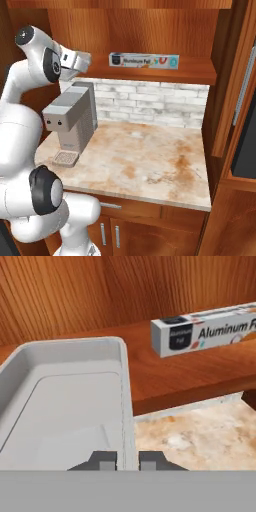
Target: Retrieve the tupperware and aluminum foil from the cabinet and place them on the dining counter near the plate with tomato and lemon wedge to prepare for storing leftovers.
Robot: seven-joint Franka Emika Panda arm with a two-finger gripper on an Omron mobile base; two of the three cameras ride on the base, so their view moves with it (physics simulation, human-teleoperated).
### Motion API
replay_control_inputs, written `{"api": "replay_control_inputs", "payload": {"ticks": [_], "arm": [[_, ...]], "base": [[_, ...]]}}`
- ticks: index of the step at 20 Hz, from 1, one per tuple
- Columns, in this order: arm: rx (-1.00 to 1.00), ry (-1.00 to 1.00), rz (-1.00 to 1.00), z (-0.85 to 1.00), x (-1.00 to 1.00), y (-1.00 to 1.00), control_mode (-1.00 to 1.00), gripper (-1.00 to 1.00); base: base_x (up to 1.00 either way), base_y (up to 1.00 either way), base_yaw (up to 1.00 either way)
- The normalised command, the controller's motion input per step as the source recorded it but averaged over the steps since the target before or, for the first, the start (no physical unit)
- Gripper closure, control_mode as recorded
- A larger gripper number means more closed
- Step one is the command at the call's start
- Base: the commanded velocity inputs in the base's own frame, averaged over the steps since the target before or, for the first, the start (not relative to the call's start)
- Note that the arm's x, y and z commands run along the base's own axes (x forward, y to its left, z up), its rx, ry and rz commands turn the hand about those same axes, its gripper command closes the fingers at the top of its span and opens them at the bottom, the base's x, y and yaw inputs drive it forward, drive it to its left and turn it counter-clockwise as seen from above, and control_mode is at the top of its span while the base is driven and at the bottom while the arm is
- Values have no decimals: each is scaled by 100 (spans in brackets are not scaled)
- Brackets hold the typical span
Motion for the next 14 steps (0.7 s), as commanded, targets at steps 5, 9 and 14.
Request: {"api": "replay_control_inputs", "payload": {"ticks": [5,9,14], "arm": [[-2,31,9,0,-100,-30,-100,100],[0,20,0,0,-100,-22,-100,100],[0,25,-10,0,-97,-35,-100,100]], "base": [[0,0,0],[0,0,0],[0,0,0]]}}
